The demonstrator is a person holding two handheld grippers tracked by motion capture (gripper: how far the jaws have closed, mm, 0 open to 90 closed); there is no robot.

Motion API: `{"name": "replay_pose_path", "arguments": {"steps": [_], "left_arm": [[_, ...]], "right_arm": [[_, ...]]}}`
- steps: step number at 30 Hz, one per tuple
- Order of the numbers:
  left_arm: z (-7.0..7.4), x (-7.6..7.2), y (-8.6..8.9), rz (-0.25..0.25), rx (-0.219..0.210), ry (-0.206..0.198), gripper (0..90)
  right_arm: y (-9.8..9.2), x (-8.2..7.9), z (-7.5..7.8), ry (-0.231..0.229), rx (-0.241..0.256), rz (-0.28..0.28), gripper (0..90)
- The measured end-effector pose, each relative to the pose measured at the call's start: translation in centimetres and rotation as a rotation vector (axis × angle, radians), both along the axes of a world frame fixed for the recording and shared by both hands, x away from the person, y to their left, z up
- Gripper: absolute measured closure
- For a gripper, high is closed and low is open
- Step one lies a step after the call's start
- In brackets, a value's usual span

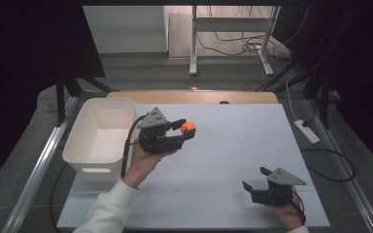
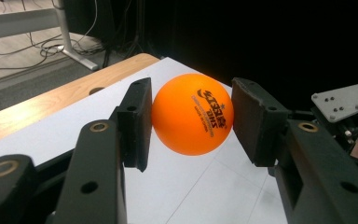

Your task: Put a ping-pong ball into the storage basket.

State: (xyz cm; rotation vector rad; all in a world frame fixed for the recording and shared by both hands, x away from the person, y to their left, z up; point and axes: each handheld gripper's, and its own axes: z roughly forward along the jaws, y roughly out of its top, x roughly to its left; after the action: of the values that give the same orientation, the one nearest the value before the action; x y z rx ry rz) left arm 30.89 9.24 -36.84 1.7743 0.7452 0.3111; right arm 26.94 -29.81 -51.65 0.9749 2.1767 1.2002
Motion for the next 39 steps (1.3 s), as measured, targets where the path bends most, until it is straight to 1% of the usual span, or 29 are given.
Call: {"name": "replay_pose_path", "arguments": {"steps": [4,9,15,17,19,22,26,31,39], "left_arm": [[0.4,0.2,0.4,0.008,-0.008,0.000,51.0],[0.8,0.6,0.6,0.019,-0.002,-0.006,51.0],[1.4,0.9,1.1,0.034,-0.009,-0.010,51.0],[1.6,1.0,1.2,0.039,-0.013,-0.013,51.0],[1.7,1.0,1.3,0.043,-0.020,-0.010,51.0],[1.8,1.1,1.4,0.052,-0.018,-0.014,51.0],[2.2,1.2,1.9,0.067,-0.018,-0.019,51.0],[2.7,1.3,2.5,0.083,-0.028,-0.024,51.0],[3.0,1.5,3.3,0.107,-0.026,-0.027,51.0]], "right_arm": [[0.1,0.0,0.0,-0.001,0.003,0.006,14.9],[0.1,0.0,0.0,0.001,0.002,0.005,14.9],[0.0,0.0,0.1,0.000,-0.001,-0.003,14.9],[0.0,0.0,0.1,-0.002,0.008,0.001,14.9],[0.0,0.0,0.0,0.001,0.004,0.002,14.9],[0.0,0.0,0.0,0.001,0.005,0.003,14.9],[0.0,0.0,0.0,0.001,0.003,-0.001,14.9],[0.0,0.0,0.0,0.001,0.002,-0.002,14.9],[0.0,0.0,0.0,0.001,0.001,-0.002,14.9]]}}
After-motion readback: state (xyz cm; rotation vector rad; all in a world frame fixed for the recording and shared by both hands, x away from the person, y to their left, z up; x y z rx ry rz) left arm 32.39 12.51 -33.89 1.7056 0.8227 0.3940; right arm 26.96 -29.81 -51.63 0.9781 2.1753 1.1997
